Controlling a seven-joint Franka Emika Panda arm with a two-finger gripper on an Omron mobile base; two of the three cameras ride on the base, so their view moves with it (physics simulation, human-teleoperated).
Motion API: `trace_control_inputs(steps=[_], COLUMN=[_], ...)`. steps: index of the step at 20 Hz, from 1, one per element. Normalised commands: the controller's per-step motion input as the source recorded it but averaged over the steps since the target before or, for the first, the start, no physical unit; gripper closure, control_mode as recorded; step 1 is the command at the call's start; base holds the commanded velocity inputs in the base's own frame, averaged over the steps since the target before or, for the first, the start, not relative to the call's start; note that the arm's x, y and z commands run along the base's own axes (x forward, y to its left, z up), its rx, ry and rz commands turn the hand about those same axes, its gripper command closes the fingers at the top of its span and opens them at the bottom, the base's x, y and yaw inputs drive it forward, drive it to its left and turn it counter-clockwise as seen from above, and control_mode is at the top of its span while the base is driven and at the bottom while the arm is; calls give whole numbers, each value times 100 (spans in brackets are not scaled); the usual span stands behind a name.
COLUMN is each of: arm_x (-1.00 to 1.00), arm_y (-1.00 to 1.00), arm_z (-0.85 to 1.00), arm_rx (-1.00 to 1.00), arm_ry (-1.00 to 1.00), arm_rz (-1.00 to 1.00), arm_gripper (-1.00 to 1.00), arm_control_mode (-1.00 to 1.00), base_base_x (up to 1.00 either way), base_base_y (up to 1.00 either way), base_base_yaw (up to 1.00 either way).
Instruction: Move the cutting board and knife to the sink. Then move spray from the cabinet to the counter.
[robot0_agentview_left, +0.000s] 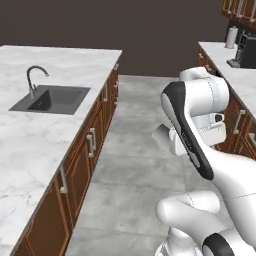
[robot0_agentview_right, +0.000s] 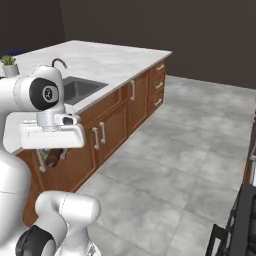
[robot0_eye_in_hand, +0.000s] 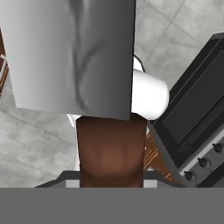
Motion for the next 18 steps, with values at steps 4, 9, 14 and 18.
trace_control_inputs(steps=[4, 9, 14, 18], arm_x=[0, 0, 0, 0], arm_y=[0, 0, 0, 0], arm_z=[0, 0, 0, 0], arm_rx=[0, 0, 0, 0], arm_ry=[0, 0, 0, 0], arm_rz=[0, 0, 0, 0], arm_gripper=[100, 100, 100, 100], arm_control_mode=[100, 100, 100, 100], base_base_x=[100, 100, 100, 100], base_base_y=[-56, -59, -55, -57], base_base_yaw=[13, 18, 22, 24])
